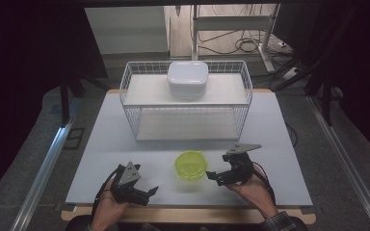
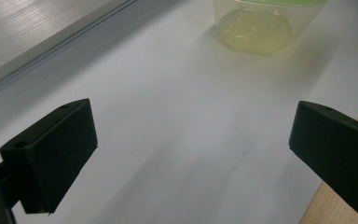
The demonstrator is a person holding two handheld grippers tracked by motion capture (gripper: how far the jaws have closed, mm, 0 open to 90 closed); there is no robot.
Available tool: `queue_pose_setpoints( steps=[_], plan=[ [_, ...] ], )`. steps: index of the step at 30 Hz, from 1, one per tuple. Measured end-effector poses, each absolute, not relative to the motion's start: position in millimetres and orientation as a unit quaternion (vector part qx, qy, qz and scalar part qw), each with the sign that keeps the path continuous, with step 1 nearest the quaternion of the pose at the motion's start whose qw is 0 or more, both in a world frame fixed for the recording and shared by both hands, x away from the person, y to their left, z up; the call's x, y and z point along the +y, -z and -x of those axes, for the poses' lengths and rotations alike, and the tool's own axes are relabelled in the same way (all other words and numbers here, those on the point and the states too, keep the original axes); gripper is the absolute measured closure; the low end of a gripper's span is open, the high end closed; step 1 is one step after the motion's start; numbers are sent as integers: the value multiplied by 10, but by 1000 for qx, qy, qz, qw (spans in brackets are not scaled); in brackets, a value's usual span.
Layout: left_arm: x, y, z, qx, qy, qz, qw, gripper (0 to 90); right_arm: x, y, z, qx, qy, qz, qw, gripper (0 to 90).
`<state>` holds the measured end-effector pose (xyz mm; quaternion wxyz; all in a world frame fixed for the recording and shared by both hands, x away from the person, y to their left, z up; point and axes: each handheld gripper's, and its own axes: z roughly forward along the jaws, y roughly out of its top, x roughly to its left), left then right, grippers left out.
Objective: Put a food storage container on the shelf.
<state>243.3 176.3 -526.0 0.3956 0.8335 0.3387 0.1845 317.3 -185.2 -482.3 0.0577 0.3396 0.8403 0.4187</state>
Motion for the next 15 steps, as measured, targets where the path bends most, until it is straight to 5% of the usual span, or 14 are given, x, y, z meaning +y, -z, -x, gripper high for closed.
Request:
queue_pose_setpoints(
  steps=[15],
  plan=[
    [1726, 5273, -2429, 331, -184, -841, 386, 7, -1718, 4820, -3474, 822, -417, -388, -19, 461]
  ],
)
